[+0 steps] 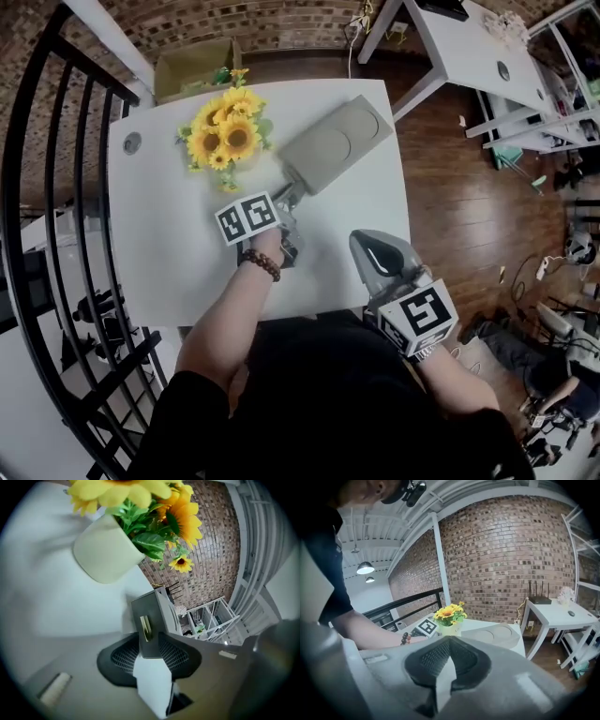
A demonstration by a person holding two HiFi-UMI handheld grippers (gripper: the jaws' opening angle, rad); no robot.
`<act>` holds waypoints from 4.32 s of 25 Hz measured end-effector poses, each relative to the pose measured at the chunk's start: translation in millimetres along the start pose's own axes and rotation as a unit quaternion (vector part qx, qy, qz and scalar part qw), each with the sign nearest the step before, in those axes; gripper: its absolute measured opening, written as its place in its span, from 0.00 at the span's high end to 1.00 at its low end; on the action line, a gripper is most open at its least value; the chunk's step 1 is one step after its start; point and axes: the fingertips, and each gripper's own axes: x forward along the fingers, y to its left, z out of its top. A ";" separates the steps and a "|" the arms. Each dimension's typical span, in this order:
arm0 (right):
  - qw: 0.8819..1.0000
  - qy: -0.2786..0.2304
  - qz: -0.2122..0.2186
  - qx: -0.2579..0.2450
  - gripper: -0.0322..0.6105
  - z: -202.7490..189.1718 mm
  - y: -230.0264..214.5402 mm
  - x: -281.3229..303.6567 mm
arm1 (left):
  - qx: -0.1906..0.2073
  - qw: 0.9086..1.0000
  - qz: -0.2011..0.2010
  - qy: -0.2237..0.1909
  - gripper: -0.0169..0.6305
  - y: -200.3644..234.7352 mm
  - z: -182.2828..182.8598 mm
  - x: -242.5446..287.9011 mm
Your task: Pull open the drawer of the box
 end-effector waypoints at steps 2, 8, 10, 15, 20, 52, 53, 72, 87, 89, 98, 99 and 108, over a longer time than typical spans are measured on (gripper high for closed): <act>1.000 0.002 0.005 -0.001 0.97 -0.2 -5.5 1.2 | -0.014 1.000 -0.010 -0.003 0.76 0.8 0.3 2.3; 1.000 0.004 0.015 -0.004 0.97 1.4 -15.2 3.6 | -0.045 0.998 -0.037 -0.013 0.76 1.2 0.0 2.7; 1.000 0.005 0.016 -0.004 0.97 0.8 -16.8 2.9 | -0.052 0.997 -0.047 -0.018 0.78 -0.3 0.0 2.5; 1.000 0.007 0.013 -0.004 0.97 -0.8 -19.3 2.0 | -0.067 0.996 -0.060 -0.028 0.84 1.6 1.2 2.9; 1.000 0.004 0.006 -0.001 0.97 -0.5 -18.6 0.0 | -0.074 0.995 -0.061 -0.032 0.91 6.0 1.9 1.3; 0.998 -0.027 0.029 -0.041 0.97 25.7 82.2 14.1 | -0.065 0.997 0.007 -0.042 0.91 69.1 -14.2 -131.1; 0.998 -0.028 0.028 -0.042 0.97 26.4 84.3 14.2 | -0.064 0.997 0.007 -0.041 0.91 70.3 -14.5 -132.9; 0.998 -0.052 -0.015 -0.042 0.97 29.0 99.2 -6.6 | -0.015 0.998 0.067 -0.013 0.89 85.0 -19.6 -145.9; 0.996 -0.081 0.020 -0.035 0.97 11.4 100.2 -57.4 | 0.095 0.987 0.103 -0.079 0.95 35.1 -30.9 -184.5; 0.995 -0.086 0.026 -0.036 0.97 7.4 101.6 -67.7 | 0.128 0.983 0.101 -0.081 0.95 17.7 -40.2 -188.8; 0.993 -0.106 0.042 -0.037 0.97 -15.4 114.3 -109.4 | 0.338 0.933 0.090 -0.088 0.95 -76.3 -86.5 -216.3; 0.992 -0.109 0.043 -0.038 0.97 -16.9 115.8 -113.6 | 0.356 0.926 0.086 -0.088 0.95 -85.8 -92.5 -218.9; 0.989 -0.132 0.048 -0.044 0.97 -28.5 126.5 -141.4 | 0.456 0.883 0.071 -0.088 0.95 -134.6 -141.4 -234.5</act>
